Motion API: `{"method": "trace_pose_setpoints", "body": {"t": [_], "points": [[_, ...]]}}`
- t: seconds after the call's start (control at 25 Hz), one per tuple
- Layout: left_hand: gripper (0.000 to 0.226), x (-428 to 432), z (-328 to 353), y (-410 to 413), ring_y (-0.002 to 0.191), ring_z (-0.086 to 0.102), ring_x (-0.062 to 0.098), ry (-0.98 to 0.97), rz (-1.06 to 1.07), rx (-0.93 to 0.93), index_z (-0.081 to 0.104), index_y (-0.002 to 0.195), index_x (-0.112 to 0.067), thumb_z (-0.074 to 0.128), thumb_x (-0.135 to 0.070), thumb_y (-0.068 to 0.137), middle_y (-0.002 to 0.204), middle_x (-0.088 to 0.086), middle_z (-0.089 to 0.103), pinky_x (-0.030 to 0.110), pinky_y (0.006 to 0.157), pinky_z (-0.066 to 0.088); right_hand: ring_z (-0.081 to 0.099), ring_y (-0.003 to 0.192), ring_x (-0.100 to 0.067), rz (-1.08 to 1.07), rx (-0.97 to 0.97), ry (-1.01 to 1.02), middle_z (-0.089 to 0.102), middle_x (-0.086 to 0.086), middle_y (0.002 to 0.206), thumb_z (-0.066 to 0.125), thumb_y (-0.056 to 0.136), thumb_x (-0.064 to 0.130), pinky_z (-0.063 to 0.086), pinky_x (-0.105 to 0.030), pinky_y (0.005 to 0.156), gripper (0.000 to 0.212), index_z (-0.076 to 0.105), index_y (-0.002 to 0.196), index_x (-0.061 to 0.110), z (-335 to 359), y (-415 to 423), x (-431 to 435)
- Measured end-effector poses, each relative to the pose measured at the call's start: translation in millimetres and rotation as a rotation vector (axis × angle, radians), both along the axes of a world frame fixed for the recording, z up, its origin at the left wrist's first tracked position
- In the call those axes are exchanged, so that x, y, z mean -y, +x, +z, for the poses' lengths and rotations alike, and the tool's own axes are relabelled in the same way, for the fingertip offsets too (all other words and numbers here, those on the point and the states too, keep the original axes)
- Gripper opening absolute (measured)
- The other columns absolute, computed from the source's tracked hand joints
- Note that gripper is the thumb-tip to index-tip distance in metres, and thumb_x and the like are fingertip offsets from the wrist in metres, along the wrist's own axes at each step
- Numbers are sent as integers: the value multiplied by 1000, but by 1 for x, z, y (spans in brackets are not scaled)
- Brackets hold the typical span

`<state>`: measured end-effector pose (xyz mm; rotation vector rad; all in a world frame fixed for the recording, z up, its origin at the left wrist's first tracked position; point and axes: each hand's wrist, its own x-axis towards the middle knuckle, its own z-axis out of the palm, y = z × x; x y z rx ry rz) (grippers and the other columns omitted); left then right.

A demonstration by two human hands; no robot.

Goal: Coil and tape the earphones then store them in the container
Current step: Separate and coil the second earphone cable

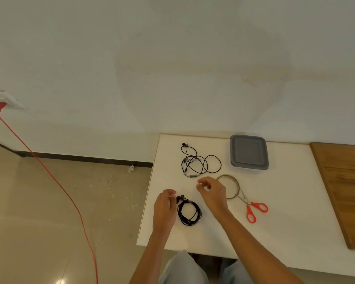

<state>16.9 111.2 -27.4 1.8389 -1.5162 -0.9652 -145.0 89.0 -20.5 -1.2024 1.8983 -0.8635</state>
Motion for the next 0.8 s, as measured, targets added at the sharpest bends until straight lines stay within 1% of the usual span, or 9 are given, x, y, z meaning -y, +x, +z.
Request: {"method": "trace_pose_setpoints", "body": {"t": [0.08, 0.16, 0.28, 0.36, 0.48, 0.56, 0.64, 0.72, 0.8], "points": [[18, 3, 2, -1, 98, 57, 7, 5, 15, -26, 60, 109, -17, 49, -11, 96, 108, -4, 61, 4, 72, 41, 54, 109, -17, 94, -143, -75, 62, 1, 111, 62, 87, 9, 48, -30, 92, 29, 63, 115, 17, 2, -4, 21], [18, 8, 3, -3, 102, 57, 10, 5, 11, -51, 59, 110, -19, 51, -11, 95, 112, -5, 60, 9, 74, 41, 42, 120, -22, 325, -390, 18, 53, -3, 126, 59, 89, 14, 42, -31, 97, 41, 53, 130, 17, -1, -2, 39], [23, 12, 10, -6, 107, 56, 15, 8, 5, -77, 56, 114, -19, 54, -9, 93, 114, -5, 57, 9, 74, 40, 41, 116, -25, 465, -680, 100, 51, -4, 123, 60, 89, 25, 37, -32, 96, 33, 56, 120, 16, -7, 2, 45], [32, 14, 21, -6, 110, 54, 14, -11, -13, -103, 53, 120, -21, 56, -7, 92, 119, -6, 55, 4, 76, 40, 44, 110, -24, 380, -584, 27, 59, -1, 110, 61, 89, 26, 33, -31, 91, 19, 61, 105, 17, -3, 1, 41], [45, 22, 46, -7, 121, 45, 0, -120, -144, -146, 46, 135, -27, 55, -10, 94, 136, -14, 48, 0, 93, 31, 49, 99, -13, 235, -283, -148, 64, 11, 90, 69, 83, 19, 32, -26, 87, 9, 65, 92, 21, 31, -8, 33], [50, 28, 71, -12, 132, 32, -9, -185, -264, -179, 37, 138, -41, 56, -22, 96, 144, -22, 38, 3, 104, 23, 54, 93, -7, 250, -103, -224, 65, 17, 85, 72, 79, 12, 37, -14, 84, 14, 67, 88, 22, 69, -15, 25], [48, 30, 103, -21, 131, 34, -8, -186, -329, -218, 37, 128, -55, 58, -27, 94, 143, -19, 43, 10, 105, 26, 60, 88, -4, 346, 57, -241, 69, 13, 85, 72, 79, 10, 40, -6, 79, 14, 66, 86, 21, 110, -23, 12], [30, 26, 135, -29, 105, 53, -11, -190, -322, -240, 54, 111, -47, 59, -23, 94, 120, -11, 63, 9, 87, 42, 62, 88, -6, 385, 167, -232, 70, 9, 88, 70, 81, 14, 45, -12, 80, 11, 64, 85, 22, 144, -27, -1], [10, 19, 160, -33, 71, 57, -5, -195, -244, -279, 65, 94, -23, 56, -18, 95, 88, -7, 68, 14, 62, 47, 60, 83, -9, 277, 273, -191, 68, 8, 85, 65, 85, 16, 46, -22, 77, 3, 64, 83, 19, 168, -28, -10]]}}
